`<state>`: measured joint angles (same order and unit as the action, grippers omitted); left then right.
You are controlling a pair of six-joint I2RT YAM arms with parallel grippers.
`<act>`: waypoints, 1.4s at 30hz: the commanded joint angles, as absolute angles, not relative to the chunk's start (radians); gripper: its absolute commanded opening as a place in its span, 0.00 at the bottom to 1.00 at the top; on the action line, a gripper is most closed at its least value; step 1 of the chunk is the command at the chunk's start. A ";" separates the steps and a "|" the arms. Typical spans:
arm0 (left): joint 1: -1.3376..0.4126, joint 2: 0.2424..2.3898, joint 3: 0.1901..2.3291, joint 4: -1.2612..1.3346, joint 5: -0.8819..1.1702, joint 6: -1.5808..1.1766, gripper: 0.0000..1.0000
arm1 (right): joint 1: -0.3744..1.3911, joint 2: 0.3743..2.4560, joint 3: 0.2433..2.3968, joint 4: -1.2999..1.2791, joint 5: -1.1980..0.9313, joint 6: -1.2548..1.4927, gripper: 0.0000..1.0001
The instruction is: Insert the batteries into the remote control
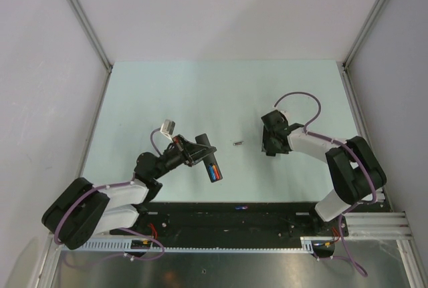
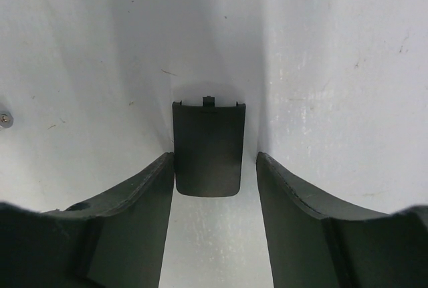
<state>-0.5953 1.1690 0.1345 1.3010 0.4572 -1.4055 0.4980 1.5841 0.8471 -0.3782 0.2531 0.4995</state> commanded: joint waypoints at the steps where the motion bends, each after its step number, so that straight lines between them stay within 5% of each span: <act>1: -0.589 1.172 0.167 1.356 0.466 -1.408 0.00 | 0.502 1.641 0.853 -0.388 0.204 0.485 0.55; 8: -0.589 1.195 0.178 1.356 0.472 -1.414 0.00 | 0.512 1.649 0.851 -0.393 0.186 0.489 0.45; 13: -0.591 1.200 0.186 1.356 0.479 -1.414 0.00 | 0.518 1.640 0.851 -0.408 0.183 0.489 0.57; 19: -0.589 1.203 0.179 1.356 0.477 -1.414 0.00 | 0.526 1.632 0.851 -0.434 0.170 0.471 0.56; 27: -0.589 1.200 0.175 1.356 0.474 -1.416 0.00 | 0.522 1.649 0.851 -0.453 0.156 0.456 0.42; 37: -0.589 1.232 0.199 1.356 0.450 -1.428 0.00 | 0.523 1.536 0.874 -0.521 0.130 0.460 0.07; 42: -0.592 1.281 0.245 1.373 0.434 -1.439 0.00 | 0.544 1.350 0.974 -0.692 0.114 0.445 0.04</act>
